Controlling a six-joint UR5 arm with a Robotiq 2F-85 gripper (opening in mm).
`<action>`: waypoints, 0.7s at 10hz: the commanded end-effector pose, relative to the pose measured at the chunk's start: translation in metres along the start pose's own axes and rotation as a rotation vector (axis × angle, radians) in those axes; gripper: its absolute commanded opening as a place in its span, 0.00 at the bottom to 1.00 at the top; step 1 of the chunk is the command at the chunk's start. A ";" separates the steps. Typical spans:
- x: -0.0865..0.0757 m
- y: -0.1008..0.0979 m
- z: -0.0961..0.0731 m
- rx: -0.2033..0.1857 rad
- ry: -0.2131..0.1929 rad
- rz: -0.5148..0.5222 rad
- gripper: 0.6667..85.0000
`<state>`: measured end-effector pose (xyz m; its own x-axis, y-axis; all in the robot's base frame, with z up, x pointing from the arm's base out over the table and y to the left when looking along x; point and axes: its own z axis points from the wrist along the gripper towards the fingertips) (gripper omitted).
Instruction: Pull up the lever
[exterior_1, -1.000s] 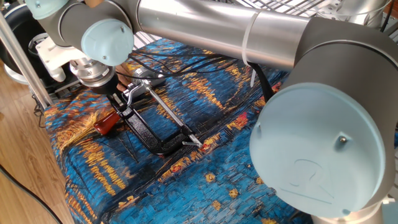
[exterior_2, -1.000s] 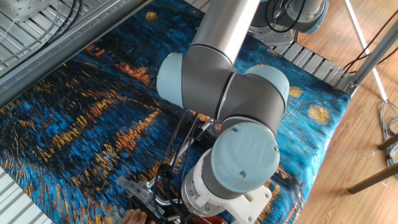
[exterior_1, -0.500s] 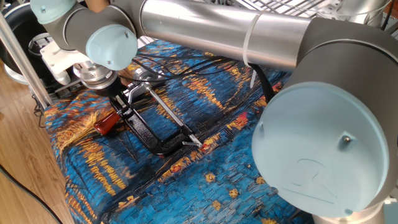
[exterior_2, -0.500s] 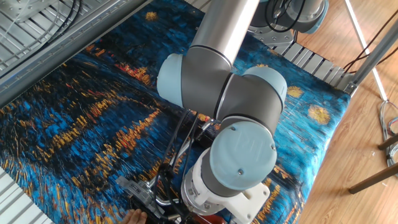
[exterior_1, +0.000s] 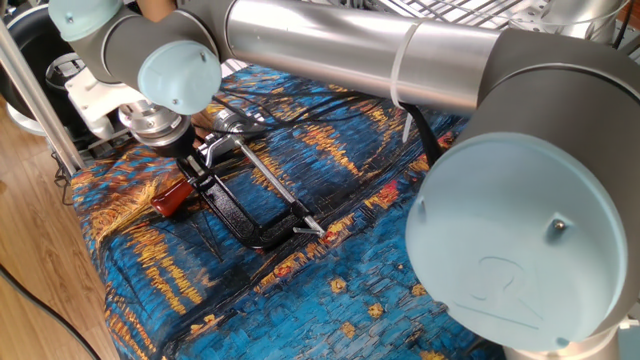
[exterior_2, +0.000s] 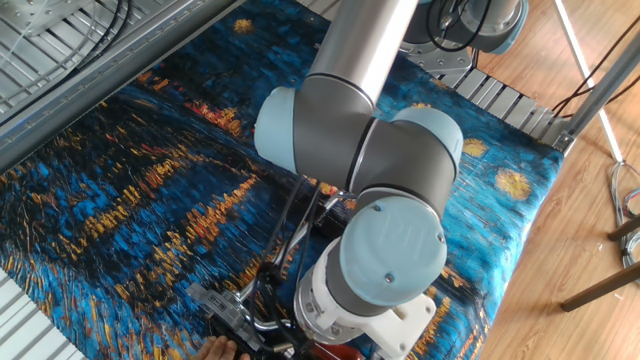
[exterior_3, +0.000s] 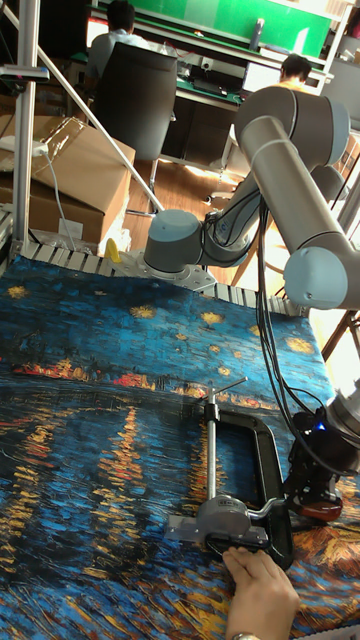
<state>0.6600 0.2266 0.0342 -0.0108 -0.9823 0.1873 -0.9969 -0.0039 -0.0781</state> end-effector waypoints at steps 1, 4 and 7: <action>-0.005 -0.001 0.002 0.008 -0.015 -0.035 0.36; -0.008 0.001 0.007 0.008 -0.018 -0.041 0.36; -0.007 0.009 0.009 -0.023 -0.012 -0.037 0.34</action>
<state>0.6559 0.2304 0.0257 0.0292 -0.9820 0.1869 -0.9970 -0.0421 -0.0656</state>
